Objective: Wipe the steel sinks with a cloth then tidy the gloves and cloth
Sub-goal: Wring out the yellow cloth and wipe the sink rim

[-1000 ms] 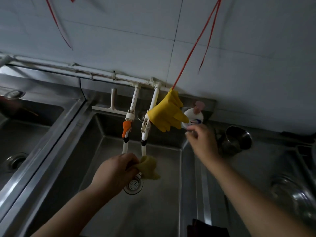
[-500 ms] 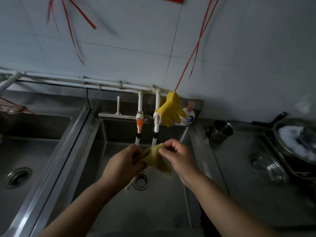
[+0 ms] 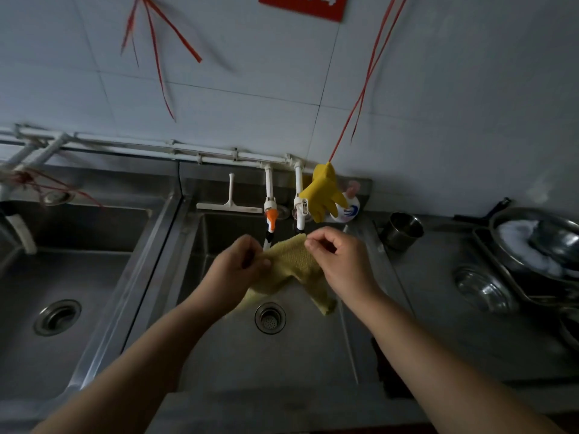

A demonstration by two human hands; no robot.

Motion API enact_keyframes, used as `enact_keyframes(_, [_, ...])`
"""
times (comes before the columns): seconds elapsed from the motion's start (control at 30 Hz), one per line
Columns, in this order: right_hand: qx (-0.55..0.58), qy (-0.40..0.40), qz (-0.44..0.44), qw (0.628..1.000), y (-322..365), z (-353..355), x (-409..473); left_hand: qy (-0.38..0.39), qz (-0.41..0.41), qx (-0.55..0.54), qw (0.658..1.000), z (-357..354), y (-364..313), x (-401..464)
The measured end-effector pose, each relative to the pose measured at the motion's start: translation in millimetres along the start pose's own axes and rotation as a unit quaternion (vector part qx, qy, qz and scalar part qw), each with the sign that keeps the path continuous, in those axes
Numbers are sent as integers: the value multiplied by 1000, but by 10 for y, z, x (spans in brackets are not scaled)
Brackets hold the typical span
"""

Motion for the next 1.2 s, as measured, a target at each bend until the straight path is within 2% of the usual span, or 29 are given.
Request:
enact_keyframes(0.1, [-30, 16, -13, 999, 20, -47, 22, -7, -38, 24, 999, 70, -167, 78])
enact_keyframes(0.17, [14, 68, -78, 995, -36, -169, 44, -7, -61, 33, 998, 106, -279, 142])
enact_keyframes(0.3, [136, 192, -222, 946, -170, -517, -15, 23, -87, 84, 992, 152, -396, 232])
enact_keyframes(0.37, [185, 215, -255, 925, -187, -632, -41, 37, -87, 97, 991, 194, -373, 222])
enact_keyframes(0.47, [227, 228, -257, 911, -114, -742, -50, 30, -72, 108, 991, 344, -246, 125])
enact_keyframes(0.67, [228, 318, -219, 894, 207, -1155, -123, 49, -7, 141, 989, 622, 130, -218])
enact_keyframes(0.77, [191, 315, -195, 909, 346, -1365, -108, 116, 55, 205, 970, 814, 444, -499])
enact_keyframes(0.83, [162, 285, -188, 926, 400, -1486, -55, 129, 109, 271, 948, 1078, 686, -748])
enact_keyframes(0.9, [148, 265, -181, 935, 463, -1628, -16, 87, 169, 309, 932, 1447, 837, -1006])
enact_keyframes(0.97, [138, 265, -168, 940, 549, -1804, -4, 27, 197, 301, 932, 1785, 875, -1214])
enact_keyframes(1.1, [154, 274, -151, 937, 756, -2135, 3, -105, 186, 249, 945, 2320, 784, -1528])
enact_keyframes(1.2, [180, 292, -150, 927, 818, -2336, -31, -148, 180, 229, 945, 2565, 783, -1792])
Point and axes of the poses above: each hand's wrist, its own x-axis towards the middle knuckle, its own z-axis out of the back of the hand, y = z × x, the point moved 9 cm from there along x, towards the middle knuckle, and after that the axes turned 11 degrees about -z, right-handed, at the moved point
